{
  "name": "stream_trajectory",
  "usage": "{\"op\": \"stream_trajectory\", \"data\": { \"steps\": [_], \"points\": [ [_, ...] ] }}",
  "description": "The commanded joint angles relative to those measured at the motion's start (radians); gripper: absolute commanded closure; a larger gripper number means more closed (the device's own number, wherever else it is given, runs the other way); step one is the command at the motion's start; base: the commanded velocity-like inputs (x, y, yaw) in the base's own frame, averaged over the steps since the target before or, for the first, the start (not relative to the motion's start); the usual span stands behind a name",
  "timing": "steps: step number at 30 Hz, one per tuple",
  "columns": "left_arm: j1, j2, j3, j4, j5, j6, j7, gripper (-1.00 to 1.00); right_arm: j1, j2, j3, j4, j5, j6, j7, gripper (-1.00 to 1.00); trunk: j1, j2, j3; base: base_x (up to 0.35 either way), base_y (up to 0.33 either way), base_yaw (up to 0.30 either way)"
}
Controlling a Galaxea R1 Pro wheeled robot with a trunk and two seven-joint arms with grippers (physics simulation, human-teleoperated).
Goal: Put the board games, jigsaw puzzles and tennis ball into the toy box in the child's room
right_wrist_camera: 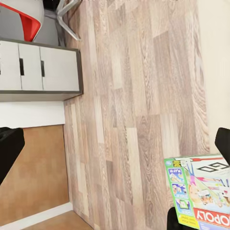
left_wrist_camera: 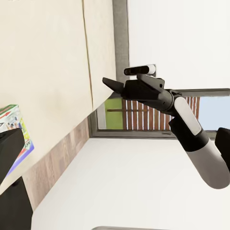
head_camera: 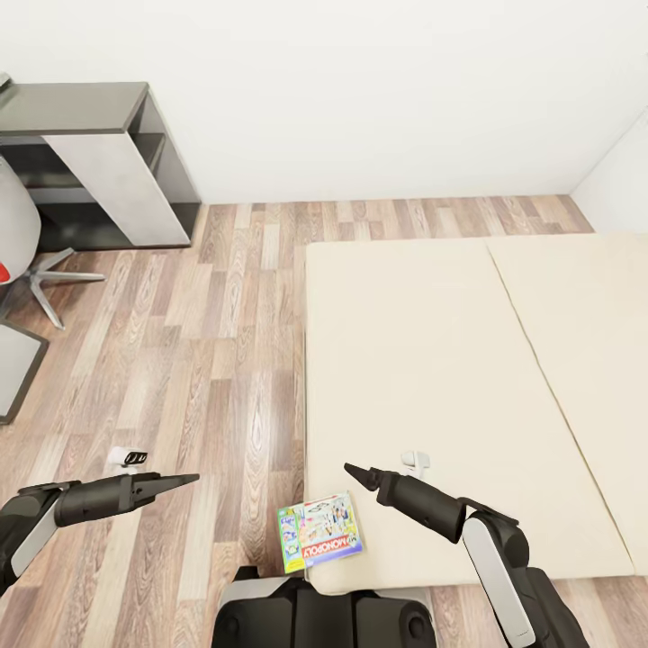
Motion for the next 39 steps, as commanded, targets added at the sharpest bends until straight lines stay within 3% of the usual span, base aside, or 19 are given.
{"op": "stream_trajectory", "data": {
  "steps": [1, 39],
  "points": [
    [-0.001, 0.001, -0.005, 0.0, 0.006, 0.011, -0.002, -1.0, 0.0, -0.001, 0.0, -0.001, -0.003, 0.005, 0.0, -1.0, 0.001, -0.002, 0.001, 0.0, 0.0, 0.0],
    [-0.001, -0.004, -0.007, 0.0, 0.005, 0.012, -0.002, -1.0, 0.0, 0.0, 0.001, 0.0, -0.004, 0.004, -0.001, -1.0, 0.001, -0.002, 0.063, 0.0, 0.0, 0.0]
  ]
}}
